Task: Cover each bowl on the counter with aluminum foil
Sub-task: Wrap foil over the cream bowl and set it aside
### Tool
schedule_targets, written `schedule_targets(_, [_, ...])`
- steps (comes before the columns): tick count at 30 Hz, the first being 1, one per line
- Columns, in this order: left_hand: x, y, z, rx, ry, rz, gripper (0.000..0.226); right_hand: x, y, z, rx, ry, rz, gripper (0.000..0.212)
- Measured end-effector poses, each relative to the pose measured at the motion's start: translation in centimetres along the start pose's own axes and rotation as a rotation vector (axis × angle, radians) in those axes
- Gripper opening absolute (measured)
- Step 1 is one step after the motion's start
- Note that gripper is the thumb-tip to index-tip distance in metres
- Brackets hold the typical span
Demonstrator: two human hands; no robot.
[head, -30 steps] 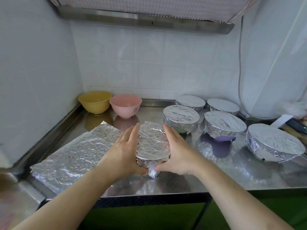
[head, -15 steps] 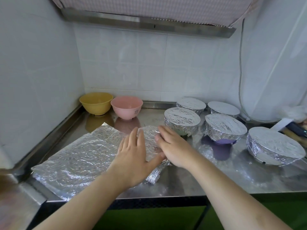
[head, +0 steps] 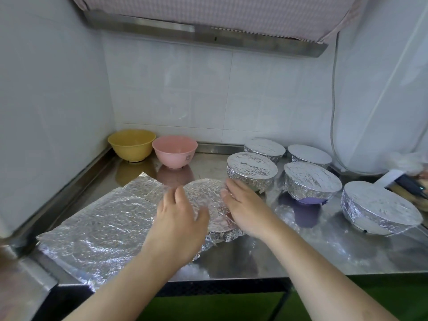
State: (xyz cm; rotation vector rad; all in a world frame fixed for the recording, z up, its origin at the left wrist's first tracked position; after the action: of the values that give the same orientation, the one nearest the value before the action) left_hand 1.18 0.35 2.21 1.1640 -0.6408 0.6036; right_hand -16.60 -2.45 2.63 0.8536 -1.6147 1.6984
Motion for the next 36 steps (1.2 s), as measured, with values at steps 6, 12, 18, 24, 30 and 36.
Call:
schedule_targets(6, [-2.3, 0.7, -0.6, 0.020, 0.070, -0.172, 0.090, -0.6, 0.8, -0.8, -0.076, 0.066, 0.222, 0.059])
schedule_targets(12, [-1.5, -1.3, 0.8, -0.053, 0.011, -0.151, 0.078, 0.8, 1.9, -2.3, -0.177, 0.148, 0.400, 0.040])
schedule_targets(18, [-0.7, -0.3, -0.1, 0.017, 0.142, -0.001, 0.079, 2.6, 1.7, -2.7, -0.230, 0.245, 0.270, 0.033])
schedule_targets(24, [-2.3, 2.3, -1.5, 0.017, 0.053, 0.195, 0.142, 2.5, 1.9, -2.8, -0.216, 0.307, 0.211, 0.022])
schedule_targets(30, [-2.4, 1.7, -0.4, -0.003, -0.024, 0.234, 0.158, 3.6, 1.8, -2.4, -0.213, 0.368, -0.020, 0.024])
schedule_targets(36, [-2.3, 1.3, 0.3, -0.060, 0.001, 0.216, 0.150, 1.8, -0.6, -0.6, 0.047, 0.100, -0.086, 0.050])
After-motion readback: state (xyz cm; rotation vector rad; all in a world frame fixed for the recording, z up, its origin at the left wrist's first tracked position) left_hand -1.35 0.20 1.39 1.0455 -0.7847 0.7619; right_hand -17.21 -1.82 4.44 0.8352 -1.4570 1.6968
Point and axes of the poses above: each hand's wrist, its own z-axis towards the middle knuckle, its own x-axis out of the back of the hand, y = z × x, the point moved 5 cm from there along z, towards the middle knuckle, and after that the axes turned 5 degrees about -x, right-handed, at the moved point
